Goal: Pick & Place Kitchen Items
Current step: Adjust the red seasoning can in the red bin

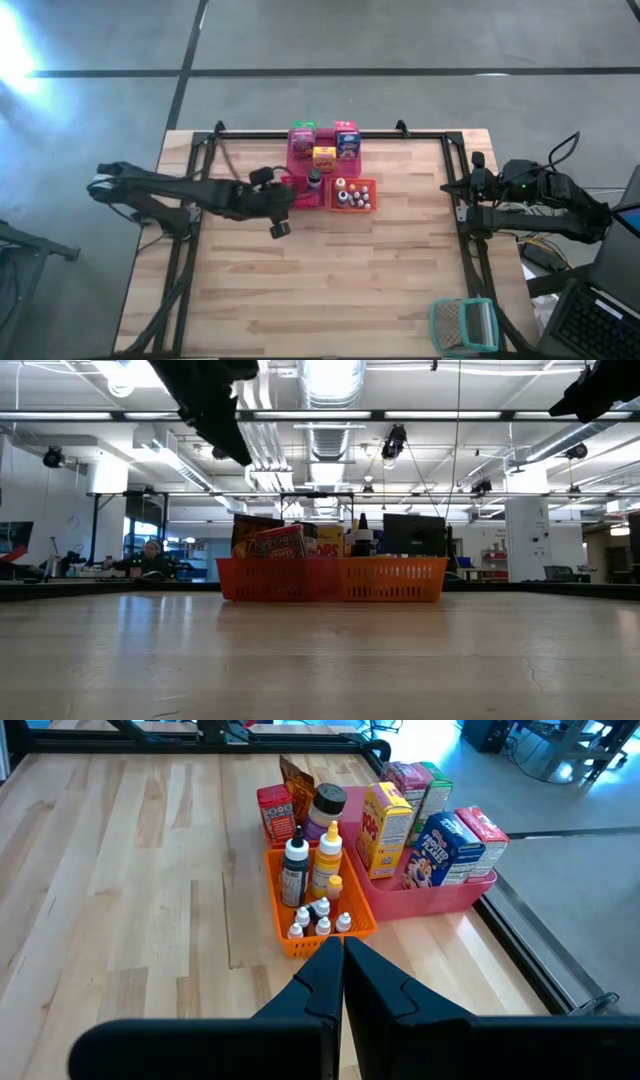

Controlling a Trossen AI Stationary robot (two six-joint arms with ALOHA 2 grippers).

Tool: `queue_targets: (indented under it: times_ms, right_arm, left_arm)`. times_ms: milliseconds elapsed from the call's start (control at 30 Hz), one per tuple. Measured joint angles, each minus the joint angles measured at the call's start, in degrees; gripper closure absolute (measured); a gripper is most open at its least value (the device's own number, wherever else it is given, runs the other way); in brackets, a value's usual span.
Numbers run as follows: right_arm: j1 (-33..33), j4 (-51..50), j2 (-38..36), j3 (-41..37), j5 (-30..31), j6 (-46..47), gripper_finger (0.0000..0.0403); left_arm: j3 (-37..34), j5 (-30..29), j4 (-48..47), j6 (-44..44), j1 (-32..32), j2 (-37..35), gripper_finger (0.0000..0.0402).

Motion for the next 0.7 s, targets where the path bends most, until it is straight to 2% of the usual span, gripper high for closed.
queue_targets:
  times_ms: [133,233,400,567,700]
  right_arm:
    - [0.01,0.02,0.00,-0.02,0.01,0.00,0.0394]
    - [0.00,0.02,0.02,-0.02,0.00,0.00,0.0394]
    - [0.00,0.01,0.00,-0.01,0.02,0.00,0.0394]
    - [0.00,0.01,0.00,-0.02,0.01,0.00,0.0394]
    - [0.00,0.00,0.00,-0.02,0.00,0.02,0.0394]
  left_arm:
    - [-7.02,1.19,10.86,0.85,-0.32,-5.31,0.0239]
    - [-11.59,4.46,15.45,1.09,-0.32,-7.65,0.0239]
    - [-17.34,4.24,21.79,2.79,0.15,-9.03,0.0238]
    - [-17.89,4.37,23.47,6.27,1.59,-8.57,0.0233]
    - [-16.15,5.73,23.32,8.24,2.87,-7.33,0.0199]
